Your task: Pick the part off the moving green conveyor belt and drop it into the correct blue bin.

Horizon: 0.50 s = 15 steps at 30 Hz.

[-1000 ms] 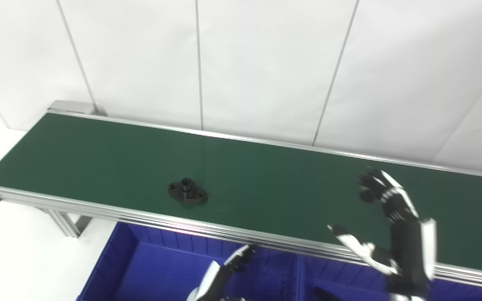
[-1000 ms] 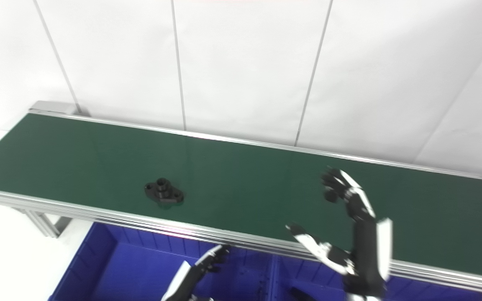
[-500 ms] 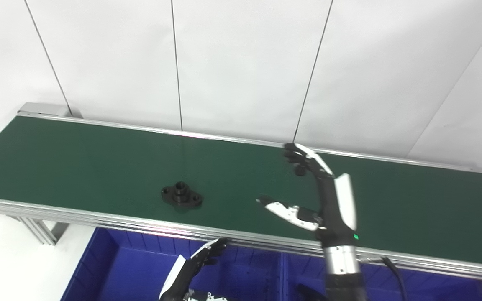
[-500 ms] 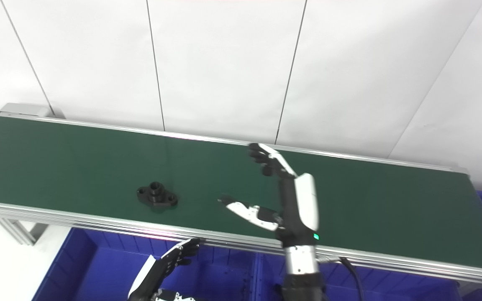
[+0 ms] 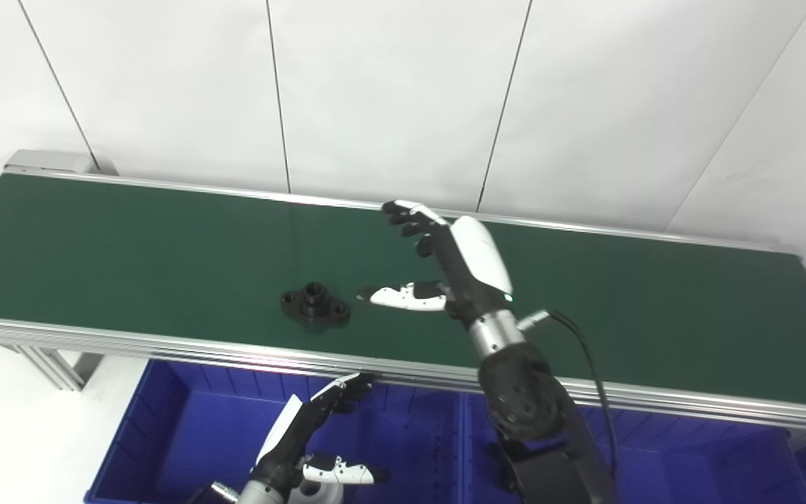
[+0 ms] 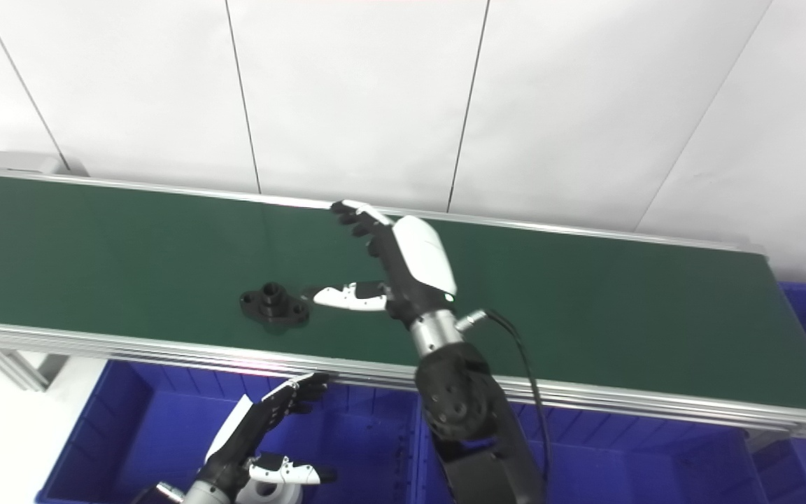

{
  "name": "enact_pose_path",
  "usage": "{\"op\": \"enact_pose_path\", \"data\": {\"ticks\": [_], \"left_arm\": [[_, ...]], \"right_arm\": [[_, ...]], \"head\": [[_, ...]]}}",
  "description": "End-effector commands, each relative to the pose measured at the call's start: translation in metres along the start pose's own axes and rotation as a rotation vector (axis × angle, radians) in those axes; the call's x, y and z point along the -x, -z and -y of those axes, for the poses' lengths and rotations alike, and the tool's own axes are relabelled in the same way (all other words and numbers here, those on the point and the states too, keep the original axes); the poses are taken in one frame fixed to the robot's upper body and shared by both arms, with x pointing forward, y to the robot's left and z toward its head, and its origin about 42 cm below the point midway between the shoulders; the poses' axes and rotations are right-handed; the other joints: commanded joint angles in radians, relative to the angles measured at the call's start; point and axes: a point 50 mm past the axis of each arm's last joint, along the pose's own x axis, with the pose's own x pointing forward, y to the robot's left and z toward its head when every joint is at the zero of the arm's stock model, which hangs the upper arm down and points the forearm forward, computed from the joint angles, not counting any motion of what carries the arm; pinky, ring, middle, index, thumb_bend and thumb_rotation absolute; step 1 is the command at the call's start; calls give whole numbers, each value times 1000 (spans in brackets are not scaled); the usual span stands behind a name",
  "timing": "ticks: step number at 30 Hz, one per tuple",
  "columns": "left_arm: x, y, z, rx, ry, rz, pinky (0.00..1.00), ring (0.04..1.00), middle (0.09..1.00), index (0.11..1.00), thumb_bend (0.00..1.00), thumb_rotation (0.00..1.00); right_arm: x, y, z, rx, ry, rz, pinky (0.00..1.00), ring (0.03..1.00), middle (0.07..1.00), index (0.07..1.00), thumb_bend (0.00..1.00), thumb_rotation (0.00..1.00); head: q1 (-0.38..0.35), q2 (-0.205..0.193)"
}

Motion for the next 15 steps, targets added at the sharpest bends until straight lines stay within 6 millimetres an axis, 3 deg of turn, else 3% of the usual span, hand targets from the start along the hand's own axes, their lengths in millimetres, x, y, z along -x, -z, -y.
{"op": "enact_pose_path", "data": {"ticks": [1,9,15], "left_arm": [[-10,-13,-9,-23,21,80,797,834,834,831,696,261],[-11,-13,-9,-47,35,83,775,816,824,823,705,278],[-11,-16,-8,-86,52,100,762,805,814,811,698,267]], "right_arm": [[-19,-12,6,41,-7,13,631,717,762,798,809,341],[-52,-2,-16,142,-119,-52,626,722,776,781,815,309],[-65,5,-22,209,-163,-77,640,743,784,784,820,308]], "head": [[0,0],[6,-4],[9,-1]]}}
